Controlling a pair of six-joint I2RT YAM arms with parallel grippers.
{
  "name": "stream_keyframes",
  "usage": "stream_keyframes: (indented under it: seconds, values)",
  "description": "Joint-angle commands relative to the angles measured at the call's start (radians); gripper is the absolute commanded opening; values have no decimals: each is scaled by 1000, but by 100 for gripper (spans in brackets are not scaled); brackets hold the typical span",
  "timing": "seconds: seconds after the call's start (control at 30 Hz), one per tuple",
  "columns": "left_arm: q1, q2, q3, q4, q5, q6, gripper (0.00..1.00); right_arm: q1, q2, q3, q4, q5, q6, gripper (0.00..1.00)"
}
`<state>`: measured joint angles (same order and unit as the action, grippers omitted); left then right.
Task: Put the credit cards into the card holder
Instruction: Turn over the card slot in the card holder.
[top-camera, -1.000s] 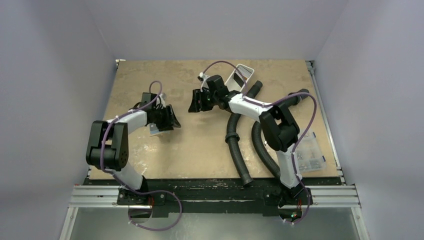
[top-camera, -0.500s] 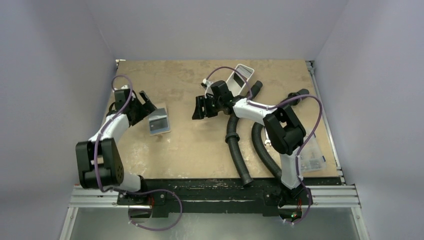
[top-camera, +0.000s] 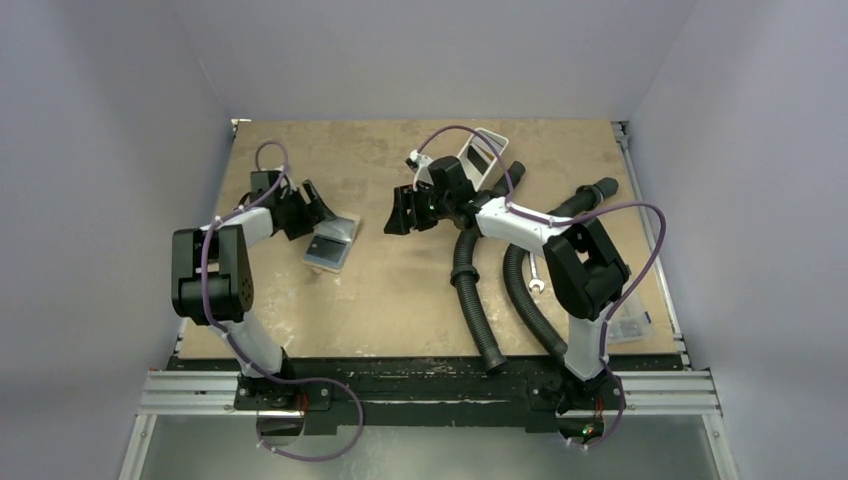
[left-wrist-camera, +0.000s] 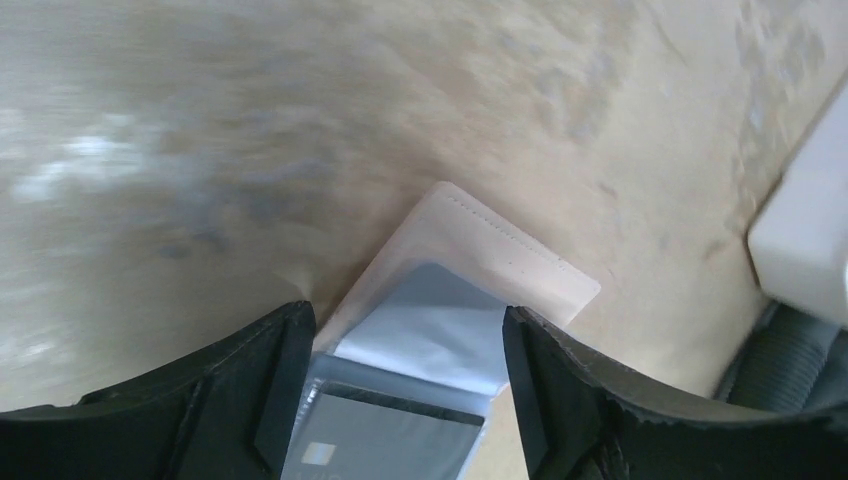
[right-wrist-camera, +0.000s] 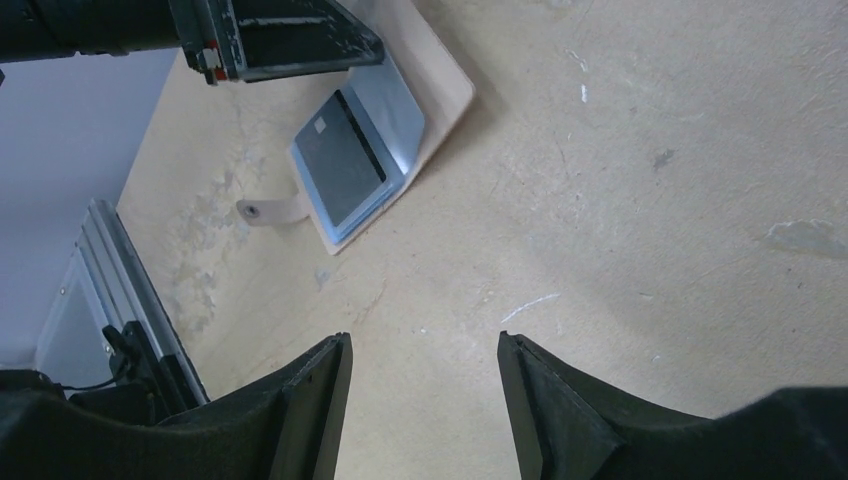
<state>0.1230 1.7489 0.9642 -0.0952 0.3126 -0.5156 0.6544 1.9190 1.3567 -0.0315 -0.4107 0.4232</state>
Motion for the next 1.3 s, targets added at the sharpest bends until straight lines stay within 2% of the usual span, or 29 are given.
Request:
stream_keyframes:
  seconds: [0.0, 0.1, 0.23, 0.3, 0.4, 0.57, 0.67, 0.73, 0.83, 0.9, 1.0, 1.07, 1.27]
  values:
    - [-111, 20, 38, -49, 155, 143, 72, 0, -20, 5, 8, 3, -46, 64]
    - [-192, 10, 36, -116, 179, 181, 72, 0, -20, 3, -10, 12, -64, 64]
    - [-197, -73, -35, -129, 220, 181, 75, 17, -24, 11, -34, 49, -81, 63]
    - [-196, -141, -37, -166, 164, 187, 80, 41, -18, 27, -40, 61, -71, 62]
    - [-195, -237, -10, -240, 62, 176, 84, 81, -2, 39, -22, 52, -10, 51]
    - [-191, -395, -27, -323, -118, 110, 84, 177, 3, 49, 27, 84, 50, 43]
    - [-167, -446, -83, -348, -152, 60, 81, 208, 40, 104, 26, 84, 58, 39]
    - [-113, -481, -144, -344, -129, 27, 74, 225, 77, 149, 18, 80, 64, 37]
    - [-32, -527, -219, -308, -39, -26, 64, 242, 152, 215, -3, 84, 75, 31]
    - [-27, -537, -257, -269, 37, -47, 60, 243, 185, 239, -17, 94, 84, 26]
    - [-27, -520, -300, -217, 151, -68, 52, 235, 198, 220, -27, 150, 111, 20]
    - [-29, -508, -317, -207, 180, -71, 46, 223, 190, 176, -28, 186, 111, 17]
    - [-43, -520, -342, -181, 165, -74, 44, 184, 197, 92, -6, 182, 116, 13]
